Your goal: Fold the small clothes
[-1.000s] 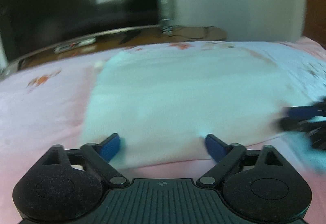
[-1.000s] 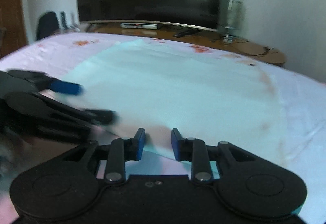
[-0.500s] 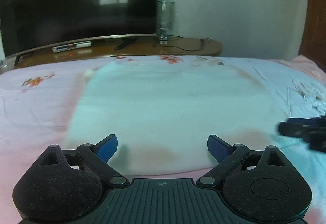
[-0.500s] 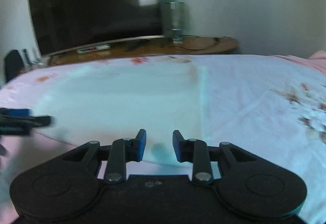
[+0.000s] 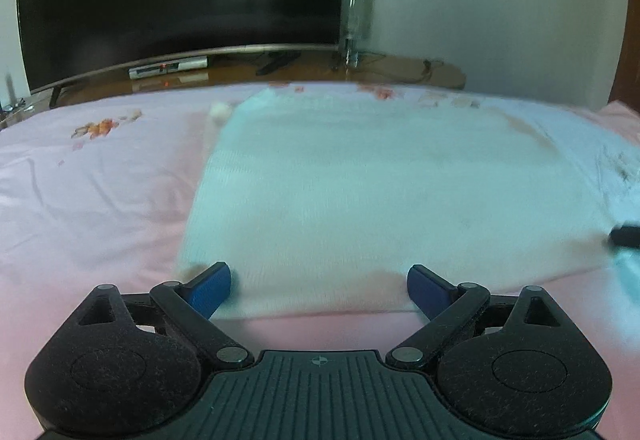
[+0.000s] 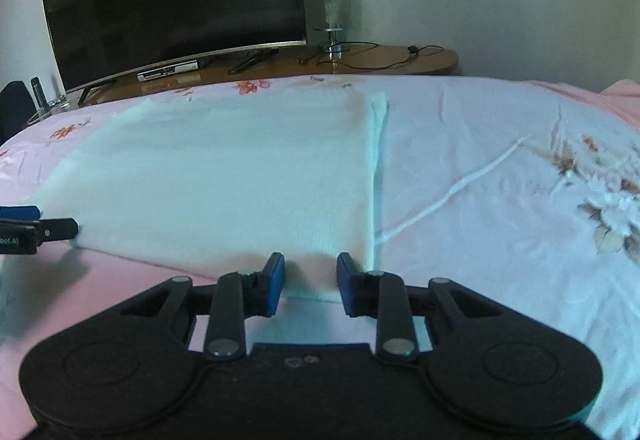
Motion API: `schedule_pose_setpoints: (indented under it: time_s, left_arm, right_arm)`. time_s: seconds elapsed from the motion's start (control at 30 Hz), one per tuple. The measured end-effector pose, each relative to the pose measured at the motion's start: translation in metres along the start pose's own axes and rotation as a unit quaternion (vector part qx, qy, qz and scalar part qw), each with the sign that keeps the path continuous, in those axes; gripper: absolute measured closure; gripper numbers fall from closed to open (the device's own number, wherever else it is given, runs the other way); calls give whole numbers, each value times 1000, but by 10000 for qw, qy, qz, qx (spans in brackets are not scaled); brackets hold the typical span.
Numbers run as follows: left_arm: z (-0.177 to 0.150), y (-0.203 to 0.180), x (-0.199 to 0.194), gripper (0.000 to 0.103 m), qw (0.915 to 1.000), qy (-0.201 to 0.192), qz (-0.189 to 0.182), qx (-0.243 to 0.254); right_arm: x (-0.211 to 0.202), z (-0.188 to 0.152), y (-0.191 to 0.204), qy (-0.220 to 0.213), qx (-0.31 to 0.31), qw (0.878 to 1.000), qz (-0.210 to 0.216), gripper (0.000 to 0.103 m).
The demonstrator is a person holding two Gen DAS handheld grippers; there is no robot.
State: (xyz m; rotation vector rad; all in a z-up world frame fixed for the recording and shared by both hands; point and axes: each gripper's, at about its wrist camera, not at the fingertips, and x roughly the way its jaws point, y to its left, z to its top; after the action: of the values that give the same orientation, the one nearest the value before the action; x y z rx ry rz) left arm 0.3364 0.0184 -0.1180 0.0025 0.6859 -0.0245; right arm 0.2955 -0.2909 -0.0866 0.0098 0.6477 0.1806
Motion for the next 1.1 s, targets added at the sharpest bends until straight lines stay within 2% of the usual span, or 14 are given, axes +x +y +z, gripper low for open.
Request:
schedule_pose_setpoints:
  time_s: [0.03,0.1,0.2,0.3,0.37,0.47,0.73,0.83,0.97,1.0,1.03,1.07,1.1]
  left_arm:
    - [0,-1,0,8,10000,-16,12,14]
    - [1,-4,1,8,10000,21,16,32]
    - [1,-3,0,7,10000,25,-4,46]
    - [0,-3,-1,6,10000,17,30,70]
    - [0,-5,1,5,10000,19,40,78]
    - [0,-7,2,5,9999,30,66,106]
    - [4,-8,1,4,9996,151,53,224]
    - [5,-8,-14,4,9994,213,38,286]
    - [-6,8,-44,5,9989,138,-317,-312]
    - [-10,14,-48,9,9973,174,-424,-569]
    - [-14,20,-50,20,9949,212,-520,-842]
    - [-17,26,-50,23,9911,265,-630,-1140]
    - [-21,33,-48,24,9836,331,-801,-1584]
  right_arm:
    - [-4,-2,3,-61,-25,10000,65,75]
    - [7,-8,6,211,-182,9996,-50,75]
    - [8,-6,8,214,-198,9995,-85,75]
    - [-2,-2,8,-59,-86,9999,101,72]
    - [13,-8,9,340,-227,9992,-43,72]
    - [13,0,11,497,-238,9984,-109,72]
    - [-6,3,20,304,-9,9995,-34,72]
    - [-11,5,22,326,82,9994,-3,71]
    - [-20,6,23,371,110,9993,24,69]
    - [-21,6,24,374,108,9992,29,69]
    - [-23,5,24,370,110,9992,31,69]
    - [-24,5,25,363,130,9992,47,68]
    - [-25,5,26,357,153,9992,71,69]
